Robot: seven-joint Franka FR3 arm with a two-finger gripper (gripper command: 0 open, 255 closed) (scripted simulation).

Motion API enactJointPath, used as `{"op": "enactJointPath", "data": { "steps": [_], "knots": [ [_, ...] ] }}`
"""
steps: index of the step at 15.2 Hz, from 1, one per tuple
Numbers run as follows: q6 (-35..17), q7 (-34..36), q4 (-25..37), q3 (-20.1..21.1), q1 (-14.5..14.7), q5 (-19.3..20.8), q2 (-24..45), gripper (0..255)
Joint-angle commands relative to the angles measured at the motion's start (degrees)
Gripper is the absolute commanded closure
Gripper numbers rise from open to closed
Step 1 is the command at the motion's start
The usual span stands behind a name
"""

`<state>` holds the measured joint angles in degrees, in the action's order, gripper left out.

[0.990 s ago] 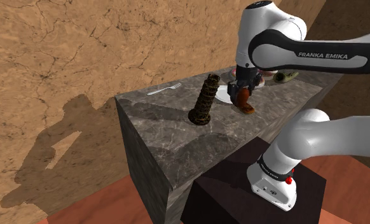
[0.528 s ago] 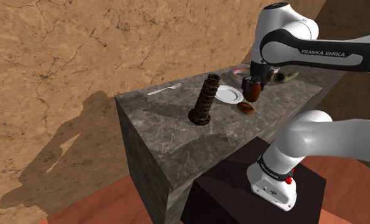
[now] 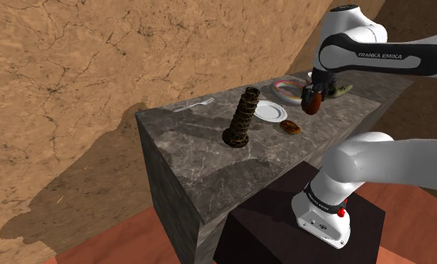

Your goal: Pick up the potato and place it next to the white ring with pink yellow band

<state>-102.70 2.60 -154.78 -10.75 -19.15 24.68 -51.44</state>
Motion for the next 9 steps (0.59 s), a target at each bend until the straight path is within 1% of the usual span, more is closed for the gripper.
{"op": "enactJointPath", "data": {
  "steps": [1,5,9],
  "knots": [
    [-2.2,-2.9,1.4,-3.5,-1.6,2.6,2.5,255],
    [-5.6,-7.8,4.8,-9.3,-3.5,6.2,7.2,255],
    [-9.0,-12.6,9.2,-14.9,-4.4,8.5,12.7,255]
  ]
}}
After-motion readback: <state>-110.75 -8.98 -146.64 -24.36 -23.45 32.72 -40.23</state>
